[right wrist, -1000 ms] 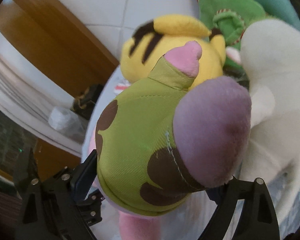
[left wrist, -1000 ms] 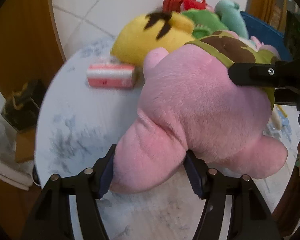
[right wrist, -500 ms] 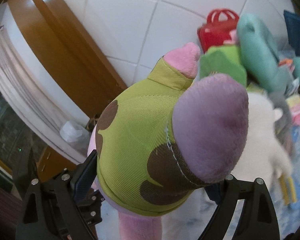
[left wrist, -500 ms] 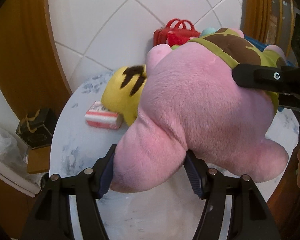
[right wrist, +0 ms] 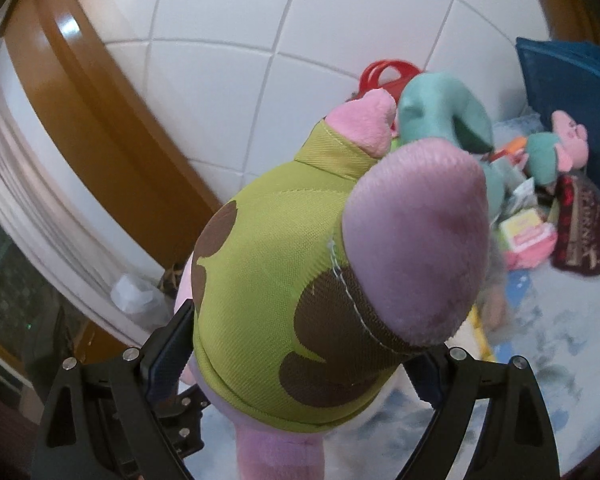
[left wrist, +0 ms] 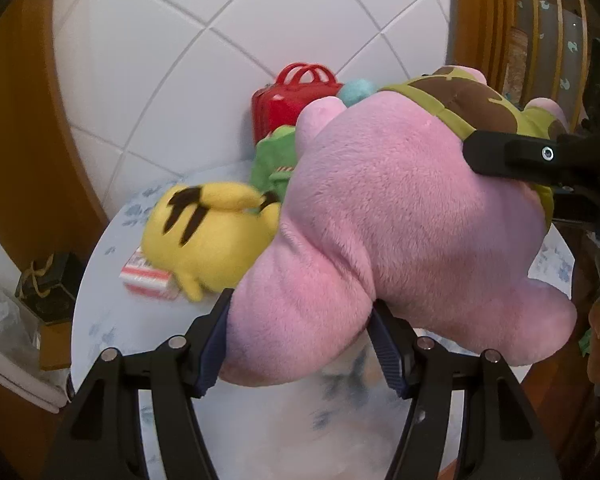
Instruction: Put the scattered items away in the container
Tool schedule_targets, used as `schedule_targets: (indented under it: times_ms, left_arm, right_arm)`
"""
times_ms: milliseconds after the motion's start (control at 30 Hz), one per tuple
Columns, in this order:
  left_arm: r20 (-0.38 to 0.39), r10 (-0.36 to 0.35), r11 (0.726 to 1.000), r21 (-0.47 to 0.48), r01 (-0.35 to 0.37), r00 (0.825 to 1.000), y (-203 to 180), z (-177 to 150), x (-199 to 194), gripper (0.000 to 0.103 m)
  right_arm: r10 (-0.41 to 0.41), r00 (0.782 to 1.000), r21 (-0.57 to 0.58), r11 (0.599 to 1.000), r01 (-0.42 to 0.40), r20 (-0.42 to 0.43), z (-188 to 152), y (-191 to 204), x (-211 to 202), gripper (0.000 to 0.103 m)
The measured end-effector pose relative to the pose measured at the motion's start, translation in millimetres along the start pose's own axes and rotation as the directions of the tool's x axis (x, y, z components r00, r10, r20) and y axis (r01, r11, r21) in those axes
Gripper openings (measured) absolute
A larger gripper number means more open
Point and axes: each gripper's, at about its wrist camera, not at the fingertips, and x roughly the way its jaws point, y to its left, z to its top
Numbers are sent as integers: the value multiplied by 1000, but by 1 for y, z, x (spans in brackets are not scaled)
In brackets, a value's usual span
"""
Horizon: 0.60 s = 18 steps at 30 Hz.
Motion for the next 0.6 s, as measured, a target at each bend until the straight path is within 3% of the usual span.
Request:
schedule_targets:
  times_ms: [367,600]
  left_arm:
    - [47,36,997,-68,-33,998,-157,53,27,63]
    - [63,6,1000,-2,-6,998,-246,111,45,63]
  right_arm:
    - [28,1000,-90,996,-28,1,69,-122,-83,92]
    - [15,999,-62,998,-12,43,118,-207,-142,92]
